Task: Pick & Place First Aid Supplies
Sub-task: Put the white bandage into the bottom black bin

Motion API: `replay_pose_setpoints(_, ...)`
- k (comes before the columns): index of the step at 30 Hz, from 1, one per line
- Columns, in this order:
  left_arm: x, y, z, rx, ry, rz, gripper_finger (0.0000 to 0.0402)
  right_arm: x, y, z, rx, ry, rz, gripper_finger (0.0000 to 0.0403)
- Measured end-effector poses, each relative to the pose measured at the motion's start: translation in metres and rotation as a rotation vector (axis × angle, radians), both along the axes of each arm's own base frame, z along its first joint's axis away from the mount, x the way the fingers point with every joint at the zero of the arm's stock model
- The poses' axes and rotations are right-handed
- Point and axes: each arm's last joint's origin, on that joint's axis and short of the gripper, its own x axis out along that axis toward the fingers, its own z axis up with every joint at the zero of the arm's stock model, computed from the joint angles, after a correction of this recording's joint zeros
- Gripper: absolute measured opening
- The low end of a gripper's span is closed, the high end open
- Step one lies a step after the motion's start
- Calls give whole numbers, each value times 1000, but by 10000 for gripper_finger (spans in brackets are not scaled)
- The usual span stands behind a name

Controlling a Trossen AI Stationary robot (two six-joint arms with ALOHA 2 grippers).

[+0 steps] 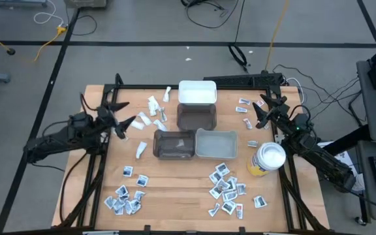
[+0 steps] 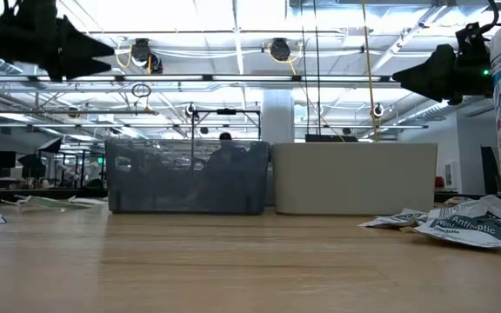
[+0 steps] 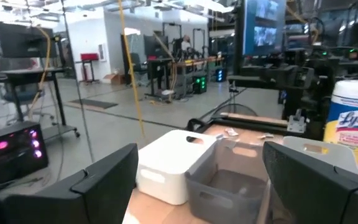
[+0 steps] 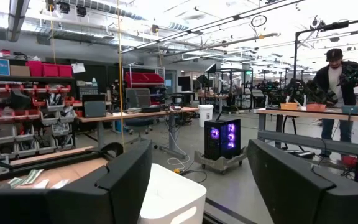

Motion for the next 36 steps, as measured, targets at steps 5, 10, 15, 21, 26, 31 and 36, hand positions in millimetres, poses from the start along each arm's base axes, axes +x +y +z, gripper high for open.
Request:
replay_pose_setpoints(5,-8,0,37,-36,27,67,351,0,0,0,0,0,0,263)
replay_pose_setpoints(10,-12,1,72,-158,-14,129,351,0,0,0,0,0,0,263)
replay_pose_setpoints(15,-11,1,101,-333,11,153,351,0,0,0,0,0,0,263)
replay_pose_setpoints(21,-4,2,127,-554,88,184,351,0,0,0,0,0,0,263)
replay_pose_setpoints(26,10,3,140,-756,219,196,351,0,0,0,0,0,0,263)
replay_pose_setpoints(31,28,4,146,-1017,321,223,351,0,0,0,0,0,0,263)
replay_pose_setpoints(36,46,5,149,-1259,381,280,351,0,0,0,0,0,0,263)
